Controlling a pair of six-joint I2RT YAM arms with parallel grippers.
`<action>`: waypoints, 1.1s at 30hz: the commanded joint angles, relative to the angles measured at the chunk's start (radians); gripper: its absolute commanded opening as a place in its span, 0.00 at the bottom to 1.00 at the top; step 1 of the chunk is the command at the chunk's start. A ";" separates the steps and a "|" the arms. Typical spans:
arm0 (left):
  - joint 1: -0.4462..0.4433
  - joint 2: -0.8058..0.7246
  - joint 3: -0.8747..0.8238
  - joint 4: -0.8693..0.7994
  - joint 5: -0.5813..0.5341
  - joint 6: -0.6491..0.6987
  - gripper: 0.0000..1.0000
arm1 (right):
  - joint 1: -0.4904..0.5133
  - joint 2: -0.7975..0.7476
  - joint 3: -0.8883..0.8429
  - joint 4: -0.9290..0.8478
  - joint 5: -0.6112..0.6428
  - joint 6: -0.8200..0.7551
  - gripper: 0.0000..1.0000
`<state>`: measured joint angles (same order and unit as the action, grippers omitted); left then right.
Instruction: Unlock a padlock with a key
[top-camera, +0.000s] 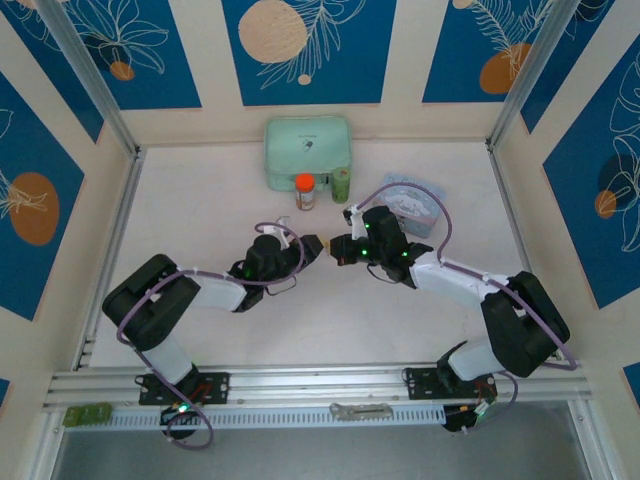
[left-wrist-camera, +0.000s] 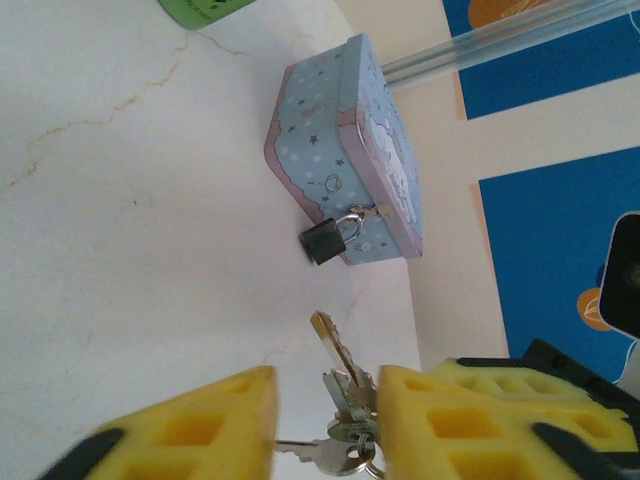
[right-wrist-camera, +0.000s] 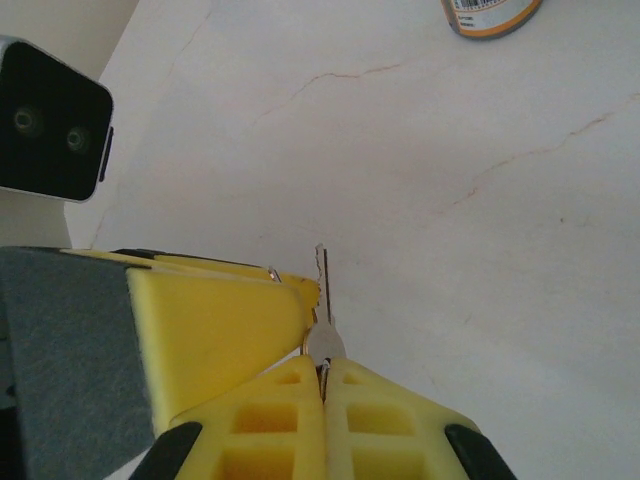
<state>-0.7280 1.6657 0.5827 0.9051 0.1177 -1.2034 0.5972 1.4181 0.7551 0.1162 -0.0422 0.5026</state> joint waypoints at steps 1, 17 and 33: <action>-0.008 -0.015 0.022 0.032 -0.007 0.009 0.23 | -0.003 0.007 0.001 0.016 -0.017 0.005 0.00; 0.022 -0.104 0.012 -0.059 0.028 0.162 0.00 | -0.041 -0.110 -0.046 0.003 -0.010 -0.059 0.47; 0.124 -0.235 0.197 -0.443 0.465 0.567 0.00 | -0.175 -0.087 -0.004 0.067 -0.544 -0.089 0.36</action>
<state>-0.6178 1.4212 0.7441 0.5201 0.4652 -0.6949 0.4179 1.3155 0.7151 0.1463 -0.4595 0.4126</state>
